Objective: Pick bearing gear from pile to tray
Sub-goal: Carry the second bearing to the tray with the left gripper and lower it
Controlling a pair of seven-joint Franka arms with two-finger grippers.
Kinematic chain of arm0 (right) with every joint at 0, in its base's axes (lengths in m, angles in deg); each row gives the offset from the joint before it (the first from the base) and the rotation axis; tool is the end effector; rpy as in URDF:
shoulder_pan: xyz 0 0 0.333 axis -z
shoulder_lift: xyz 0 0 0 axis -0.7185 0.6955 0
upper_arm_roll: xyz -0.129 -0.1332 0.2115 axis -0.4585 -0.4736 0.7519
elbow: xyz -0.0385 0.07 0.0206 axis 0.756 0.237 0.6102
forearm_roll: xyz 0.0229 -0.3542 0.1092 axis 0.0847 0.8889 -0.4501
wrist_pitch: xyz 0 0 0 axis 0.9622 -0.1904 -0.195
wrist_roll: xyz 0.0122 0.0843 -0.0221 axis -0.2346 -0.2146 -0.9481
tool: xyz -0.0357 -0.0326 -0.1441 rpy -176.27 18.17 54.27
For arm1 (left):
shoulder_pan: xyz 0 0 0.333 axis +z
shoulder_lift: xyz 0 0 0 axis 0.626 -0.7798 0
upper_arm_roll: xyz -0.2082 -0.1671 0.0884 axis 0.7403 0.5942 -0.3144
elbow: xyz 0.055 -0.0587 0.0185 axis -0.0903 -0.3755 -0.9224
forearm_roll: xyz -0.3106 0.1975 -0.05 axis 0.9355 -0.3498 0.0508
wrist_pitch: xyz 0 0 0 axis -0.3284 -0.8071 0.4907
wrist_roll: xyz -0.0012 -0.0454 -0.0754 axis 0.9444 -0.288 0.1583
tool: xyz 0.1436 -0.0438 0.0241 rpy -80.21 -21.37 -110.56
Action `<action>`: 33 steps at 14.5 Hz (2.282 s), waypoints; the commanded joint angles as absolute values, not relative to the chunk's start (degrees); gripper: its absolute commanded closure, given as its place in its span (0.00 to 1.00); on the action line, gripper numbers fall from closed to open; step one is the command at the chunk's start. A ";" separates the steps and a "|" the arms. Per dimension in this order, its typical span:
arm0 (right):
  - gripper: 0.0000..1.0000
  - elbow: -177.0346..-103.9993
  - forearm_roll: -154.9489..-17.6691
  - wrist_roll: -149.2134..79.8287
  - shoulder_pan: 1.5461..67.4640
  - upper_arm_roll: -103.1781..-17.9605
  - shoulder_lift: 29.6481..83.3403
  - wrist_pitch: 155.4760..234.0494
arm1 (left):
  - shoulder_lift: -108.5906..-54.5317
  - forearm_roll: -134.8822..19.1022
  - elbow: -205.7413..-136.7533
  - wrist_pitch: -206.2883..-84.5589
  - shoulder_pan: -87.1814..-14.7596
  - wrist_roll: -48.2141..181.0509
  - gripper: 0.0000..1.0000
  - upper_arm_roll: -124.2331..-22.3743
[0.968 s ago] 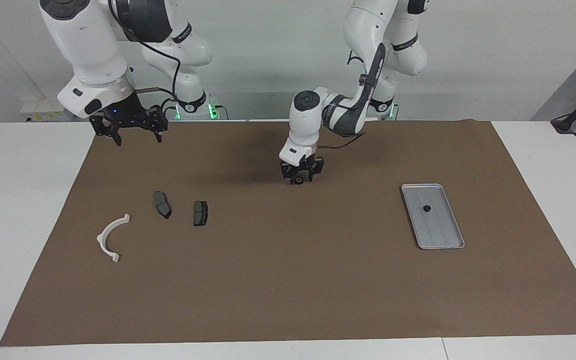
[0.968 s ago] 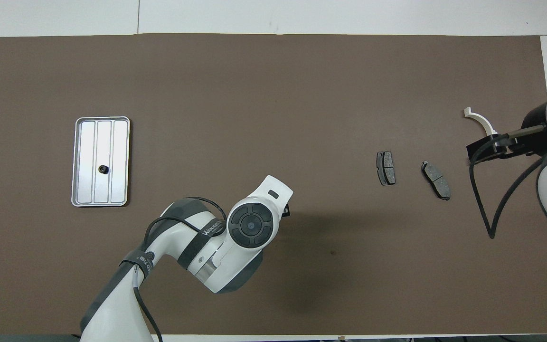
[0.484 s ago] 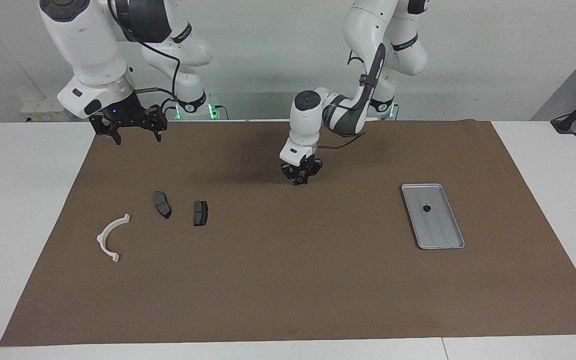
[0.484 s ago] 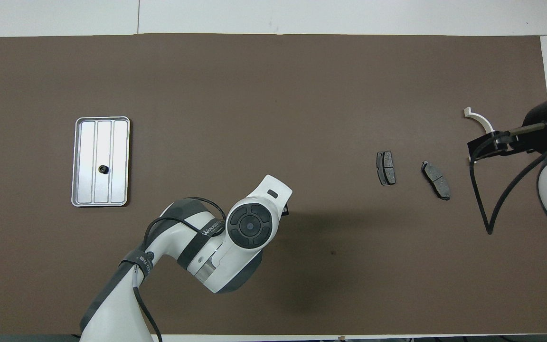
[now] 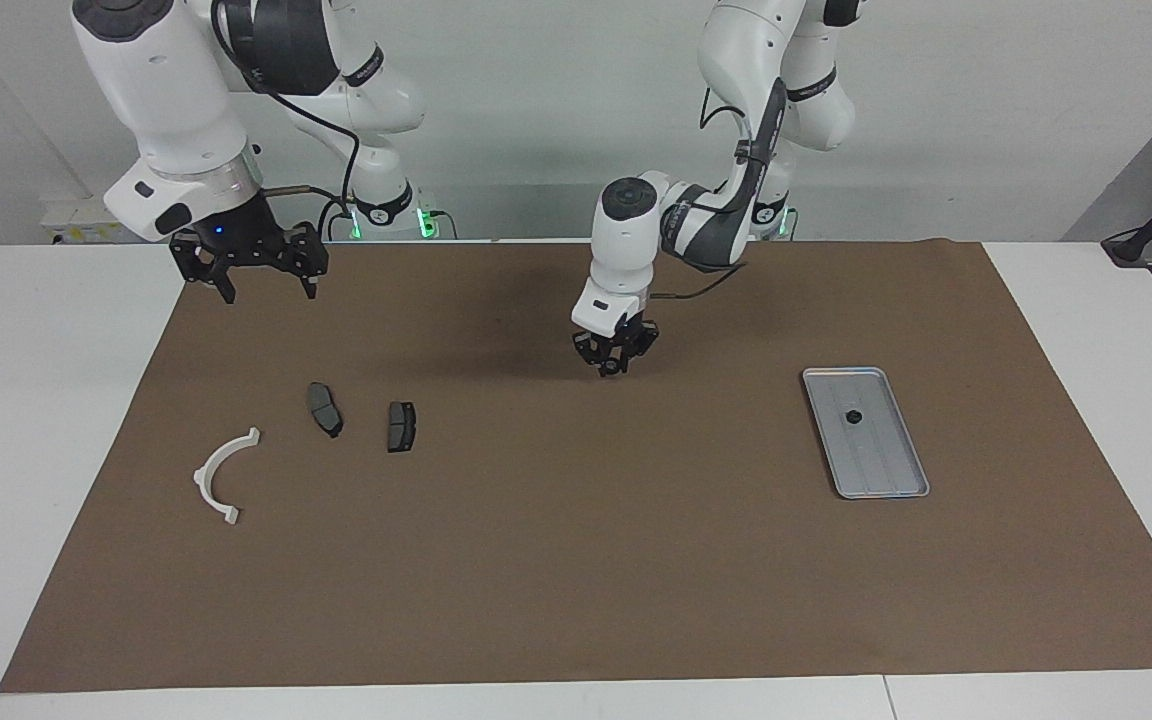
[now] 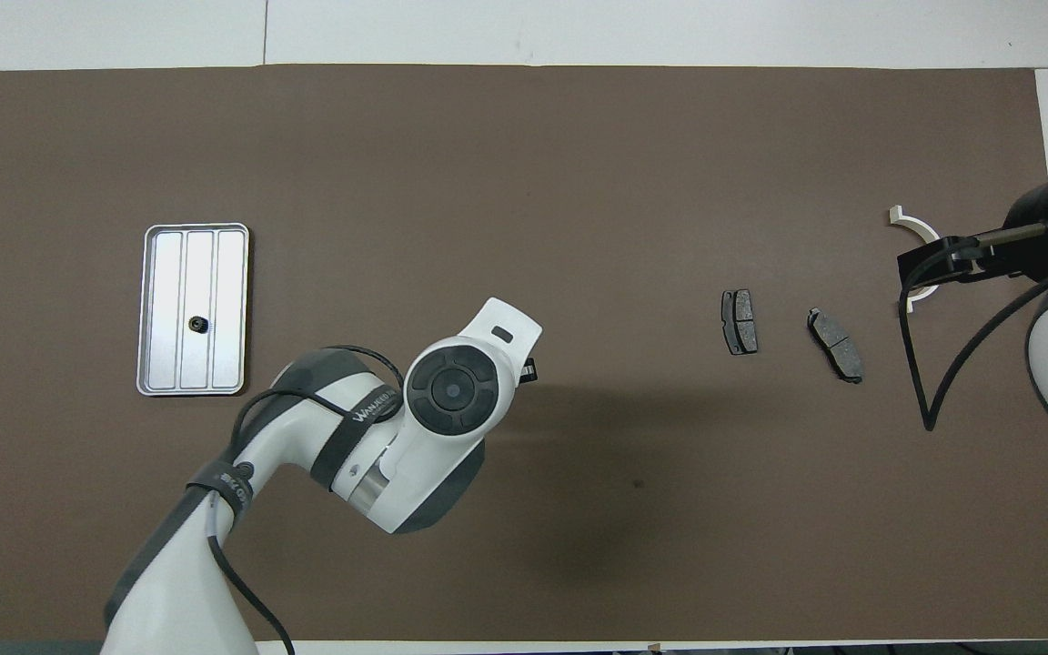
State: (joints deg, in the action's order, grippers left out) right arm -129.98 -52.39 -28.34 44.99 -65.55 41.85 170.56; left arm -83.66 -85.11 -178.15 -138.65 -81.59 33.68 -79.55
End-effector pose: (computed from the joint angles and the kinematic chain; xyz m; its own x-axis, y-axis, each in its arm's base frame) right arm 0.5383 0.0211 0.5207 0.9960 0.0884 -0.0109 0.0889 -0.9944 0.0573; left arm 0.4419 -0.3634 0.2862 0.9897 0.1256 0.0690 0.1246 -0.9920 0.0184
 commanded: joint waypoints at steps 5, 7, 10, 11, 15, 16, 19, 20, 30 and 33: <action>0.00 -131.34 -56.76 -26.70 45.58 -65.31 41.24 172.61 | -76.25 -84.70 -170.77 -122.97 -61.73 58.35 0.83 -79.41; 0.00 -131.42 -56.95 -26.43 45.49 -65.31 41.24 172.70 | -76.25 -84.61 -171.03 -123.23 -55.05 67.40 0.84 -79.41; 0.00 -131.42 -56.95 -26.52 45.23 -65.31 41.24 172.70 | -76.33 -82.86 -171.65 -125.24 -46.51 79.19 0.86 -79.41; 0.00 -131.42 -56.95 -26.69 45.23 -65.40 41.24 172.70 | -76.42 -82.76 -172.43 -126.99 -44.57 81.57 0.86 -79.41; 0.00 -131.42 -56.86 -26.69 45.31 -65.40 41.24 172.61 | -80.18 -82.76 -175.78 -136.57 -42.01 83.97 0.86 -79.50; 0.00 -131.42 -56.86 -26.69 45.31 -65.40 41.15 172.61 | -81.51 -82.76 -176.21 -138.85 -42.01 83.88 0.86 -79.50; 0.00 -131.42 -56.86 -26.78 45.14 -65.40 41.15 172.61 | -85.03 -82.76 -177.27 -144.40 -42.09 83.44 0.86 -79.41; 0.00 -131.42 -56.86 -26.78 45.14 -65.40 41.15 172.61 | -86.17 -82.76 -177.27 -145.72 -42.27 83.27 0.86 -79.41; 0.00 -131.42 -56.95 -26.69 45.49 -65.40 40.98 171.82 | -89.16 -82.76 -179.47 -152.15 -42.27 83.09 0.86 -79.50; 0.00 -131.42 -56.95 -26.69 45.58 -65.40 40.98 171.82 | -89.34 -82.76 -179.91 -153.03 -42.45 82.74 0.86 -79.41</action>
